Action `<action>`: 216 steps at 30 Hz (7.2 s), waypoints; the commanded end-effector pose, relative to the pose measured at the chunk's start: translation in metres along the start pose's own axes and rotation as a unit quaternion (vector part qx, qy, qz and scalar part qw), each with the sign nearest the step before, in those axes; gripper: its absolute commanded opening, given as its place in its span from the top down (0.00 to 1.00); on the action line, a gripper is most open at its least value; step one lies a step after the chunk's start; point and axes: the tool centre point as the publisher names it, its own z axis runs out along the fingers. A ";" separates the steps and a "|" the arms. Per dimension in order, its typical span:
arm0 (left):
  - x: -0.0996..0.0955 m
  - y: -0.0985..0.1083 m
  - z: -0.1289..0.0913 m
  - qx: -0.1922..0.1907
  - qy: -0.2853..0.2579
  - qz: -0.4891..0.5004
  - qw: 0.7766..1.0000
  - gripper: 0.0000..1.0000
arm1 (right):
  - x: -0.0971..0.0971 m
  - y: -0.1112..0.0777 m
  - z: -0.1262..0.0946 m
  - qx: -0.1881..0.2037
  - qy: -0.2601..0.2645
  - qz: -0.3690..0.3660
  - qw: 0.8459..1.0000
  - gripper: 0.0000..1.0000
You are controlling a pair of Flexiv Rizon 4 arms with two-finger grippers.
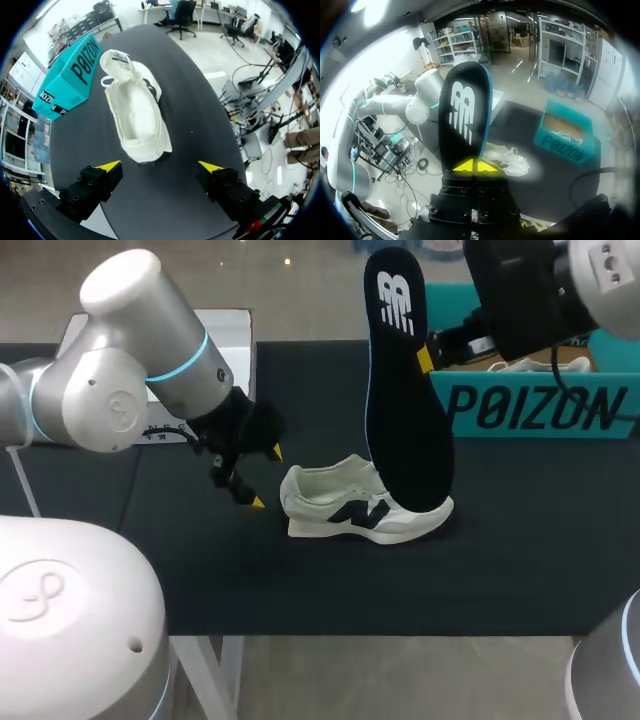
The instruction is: Take the shoe out of the shoebox, open the shoe tongue, remove and reinsert the insole, then place the shoe into the shoebox
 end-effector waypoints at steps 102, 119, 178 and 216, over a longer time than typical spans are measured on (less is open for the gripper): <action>-0.104 -0.150 0.077 0.003 0.282 0.555 0.783 1.00 | 0.000 0.003 0.002 0.003 0.000 0.000 1.000 1.00; -0.101 -0.151 0.101 0.019 0.304 0.523 0.796 1.00 | 0.000 0.003 0.002 0.003 0.000 0.000 1.000 1.00; -0.093 -0.065 -0.028 0.521 -0.410 0.204 0.720 0.00 | 0.000 0.003 0.002 0.003 0.000 0.000 1.000 1.00; -0.171 -0.176 -0.027 0.390 -0.430 0.286 0.762 0.00 | 0.000 0.003 0.002 0.003 0.000 0.000 1.000 1.00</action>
